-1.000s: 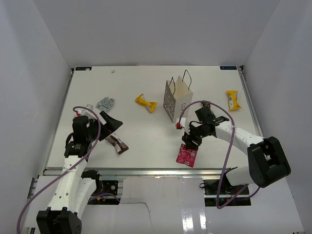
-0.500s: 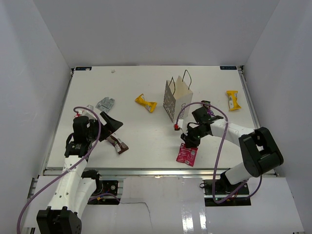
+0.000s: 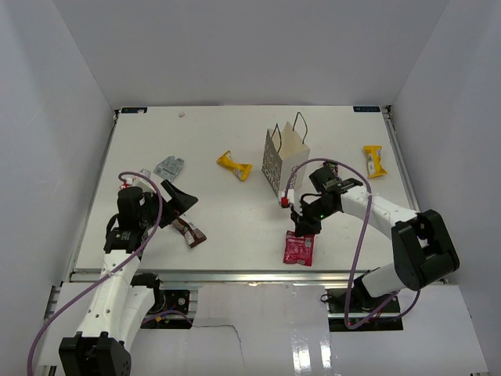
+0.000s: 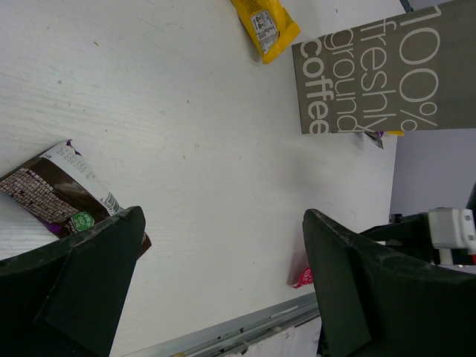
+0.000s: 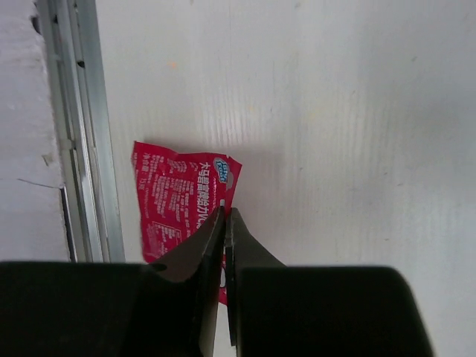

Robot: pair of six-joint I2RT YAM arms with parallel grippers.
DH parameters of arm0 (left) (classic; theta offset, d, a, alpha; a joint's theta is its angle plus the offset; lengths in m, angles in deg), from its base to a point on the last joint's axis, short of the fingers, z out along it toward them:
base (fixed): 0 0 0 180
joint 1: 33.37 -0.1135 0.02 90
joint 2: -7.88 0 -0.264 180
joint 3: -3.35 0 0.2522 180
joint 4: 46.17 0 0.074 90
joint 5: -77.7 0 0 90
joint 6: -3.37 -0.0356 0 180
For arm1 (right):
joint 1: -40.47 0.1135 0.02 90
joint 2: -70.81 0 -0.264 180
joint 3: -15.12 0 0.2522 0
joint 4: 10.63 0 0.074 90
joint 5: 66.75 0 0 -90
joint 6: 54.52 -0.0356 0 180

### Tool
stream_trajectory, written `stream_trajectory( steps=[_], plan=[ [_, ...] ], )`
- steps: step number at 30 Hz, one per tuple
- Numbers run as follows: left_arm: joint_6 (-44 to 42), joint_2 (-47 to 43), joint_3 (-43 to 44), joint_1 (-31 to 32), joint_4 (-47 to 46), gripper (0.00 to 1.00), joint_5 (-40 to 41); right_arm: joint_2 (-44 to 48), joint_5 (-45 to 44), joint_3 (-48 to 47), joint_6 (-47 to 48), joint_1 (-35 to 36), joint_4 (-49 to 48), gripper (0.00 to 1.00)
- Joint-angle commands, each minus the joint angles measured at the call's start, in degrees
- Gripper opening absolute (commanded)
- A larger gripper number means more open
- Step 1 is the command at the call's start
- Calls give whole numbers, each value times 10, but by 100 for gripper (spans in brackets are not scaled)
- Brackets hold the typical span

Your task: Place the snacks into the paper bag

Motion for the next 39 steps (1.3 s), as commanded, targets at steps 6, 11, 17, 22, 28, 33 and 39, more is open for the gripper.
stream_trajectory(
  steps=[6,11,17,22,28,33,39],
  plan=[
    [-3,-9,-4,0,-12,98,-11,34,92,-127,30,-6,72,8],
    [-3,-12,-4,0,-12,98,-12,43,108,-220,11,-6,77,8],
    [-3,-12,-4,0,-11,98,-12,38,102,-353,-22,-16,67,8],
    [-4,-12,-5,0,-12,98,-12,16,96,-495,-73,-42,23,8],
    [-5,-12,-4,0,-12,98,-12,-21,76,-636,-150,-89,-38,8],
    [-5,-12,-4,0,-13,98,-12,-47,15,-668,-207,-103,-101,8],
    [-5,-18,-4,0,-11,98,-12,-51,-42,-590,-270,-104,-181,8]
  ],
)
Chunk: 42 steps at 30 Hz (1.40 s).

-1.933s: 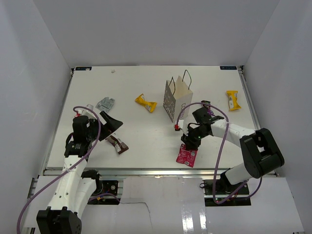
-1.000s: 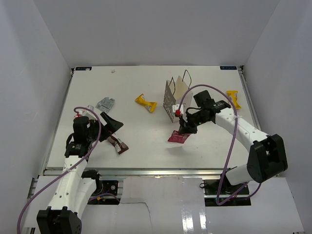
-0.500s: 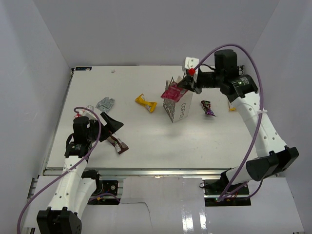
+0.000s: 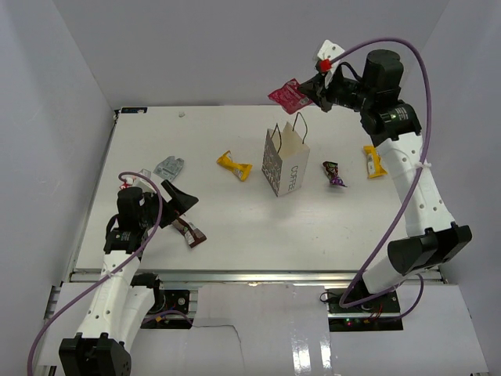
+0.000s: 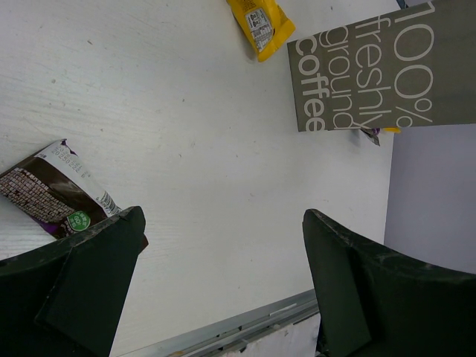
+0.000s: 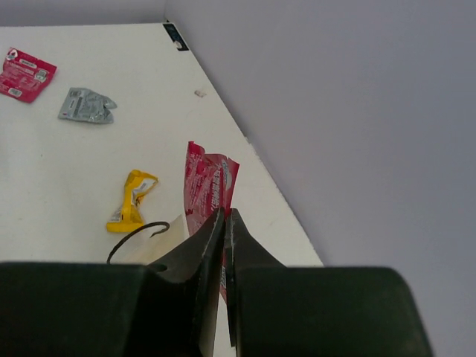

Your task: Place the snacks into the paper bag

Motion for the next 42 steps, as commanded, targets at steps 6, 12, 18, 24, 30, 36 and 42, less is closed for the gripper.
stream_trajectory(
  steps=[6,12,18,24,30,36,42],
  plan=[
    [-1,-17,-5,0,-10,98,-3,33,-79,143,-104,4,-106,8],
    [-1,-8,-3,0,-11,98,-2,66,-120,228,-119,25,-133,8],
    [32,12,2,0,31,98,69,70,-115,246,-120,28,-127,39],
    [82,74,28,0,128,95,169,76,-75,204,-86,27,-79,62],
    [110,154,69,3,199,87,238,104,-13,210,-21,10,14,82],
    [91,234,73,30,164,85,211,135,8,276,-14,-30,32,83],
    [100,295,79,75,129,77,254,160,19,324,-13,-45,32,83]
  ],
)
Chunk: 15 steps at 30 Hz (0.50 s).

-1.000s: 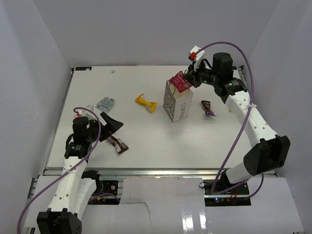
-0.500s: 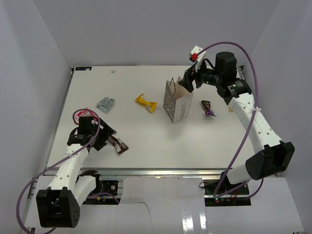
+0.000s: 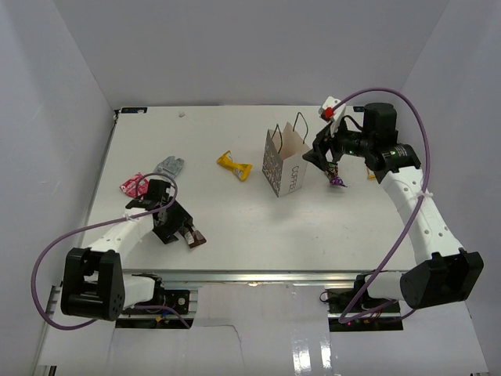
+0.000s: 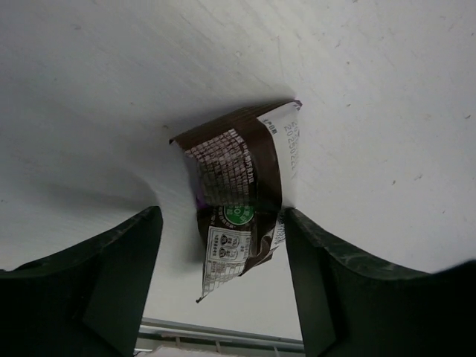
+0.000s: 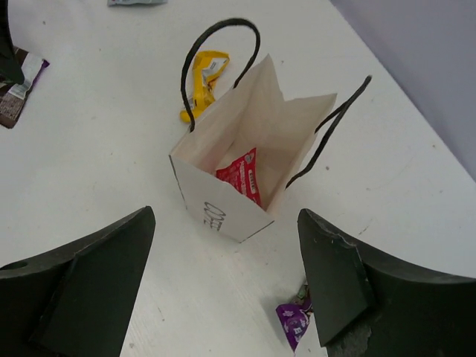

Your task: Place the snacks into the paper bag

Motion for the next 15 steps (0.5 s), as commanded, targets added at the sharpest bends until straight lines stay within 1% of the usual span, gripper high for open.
stream_trajectory(
  steps=[1,5,6,8,9,10,11,12,15],
  plan=[
    [3,15,24,18,-37,75,33,20,24,25,8,-5,4,83],
    [-2,51,36,32,-55,64,32,34,29,53,8,-9,3,83],
    [-4,53,36,34,-61,56,30,34,31,58,8,-11,4,83],
    [-8,51,36,37,-71,48,19,39,33,73,7,-18,4,83],
    [-11,43,36,38,-77,44,13,41,33,77,6,-21,3,83],
    [-14,38,38,40,-89,37,10,43,37,81,4,-23,3,83],
    [-21,32,43,43,-94,33,9,44,39,88,2,-28,3,83],
    [-26,18,46,45,-107,28,-14,46,40,92,1,-31,3,83],
    [-47,0,73,56,-136,24,-43,50,42,100,-3,-38,2,83]
  ],
)
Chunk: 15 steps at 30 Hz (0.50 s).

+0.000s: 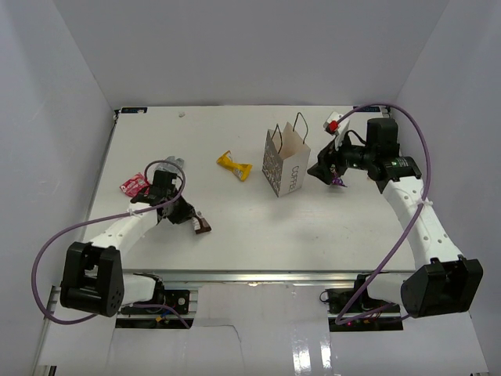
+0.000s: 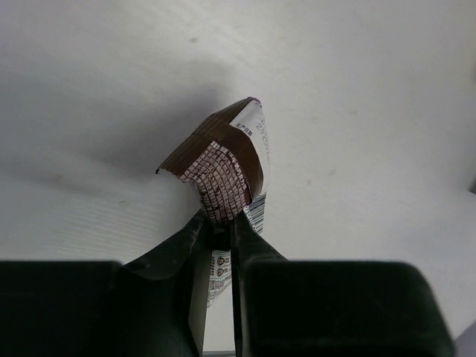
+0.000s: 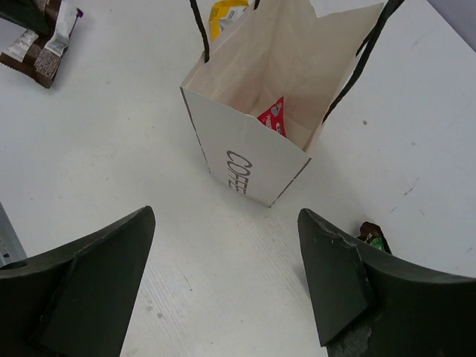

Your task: Place the snacks into the paper bag

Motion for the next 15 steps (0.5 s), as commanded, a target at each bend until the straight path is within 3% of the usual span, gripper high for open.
stream_trajectory(
  steps=[1,6,11,15],
  plan=[
    [-27,-46,53,15,-67,22,-47,18,18,5,-4,-9,-6,83],
    [-37,-65,97,28,-166,18,-164,24,15,13,-10,-20,-7,83],
    [-15,-39,172,63,-251,16,-219,30,11,20,-16,-32,-9,83],
    [-4,31,314,113,-286,16,-226,34,11,25,-22,-44,-12,83]
  ],
)
